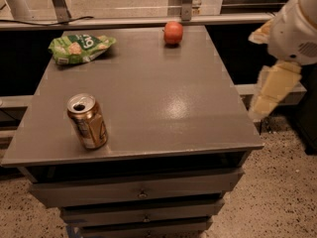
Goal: Move apple near orange can
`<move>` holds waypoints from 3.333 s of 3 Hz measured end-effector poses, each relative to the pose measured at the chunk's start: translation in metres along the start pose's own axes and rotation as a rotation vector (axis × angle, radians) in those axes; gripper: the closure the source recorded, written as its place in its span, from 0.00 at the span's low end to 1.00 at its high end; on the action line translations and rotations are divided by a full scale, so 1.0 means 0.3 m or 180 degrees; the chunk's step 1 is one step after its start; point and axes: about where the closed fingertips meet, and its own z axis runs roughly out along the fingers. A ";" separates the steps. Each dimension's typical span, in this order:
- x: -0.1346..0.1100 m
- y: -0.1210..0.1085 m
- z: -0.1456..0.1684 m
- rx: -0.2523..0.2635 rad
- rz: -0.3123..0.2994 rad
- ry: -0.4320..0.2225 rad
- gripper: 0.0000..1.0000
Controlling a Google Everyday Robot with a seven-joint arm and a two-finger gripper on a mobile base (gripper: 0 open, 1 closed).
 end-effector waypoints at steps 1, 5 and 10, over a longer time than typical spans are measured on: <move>-0.112 -0.177 0.124 0.0197 -0.0163 -0.0396 0.00; -0.381 -0.571 0.259 0.0649 -0.0004 -0.1531 0.00; -0.341 -1.057 0.706 0.1240 0.1624 -0.2395 0.00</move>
Offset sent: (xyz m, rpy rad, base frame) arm 0.2308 0.0854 0.0018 0.3680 -0.3404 0.1239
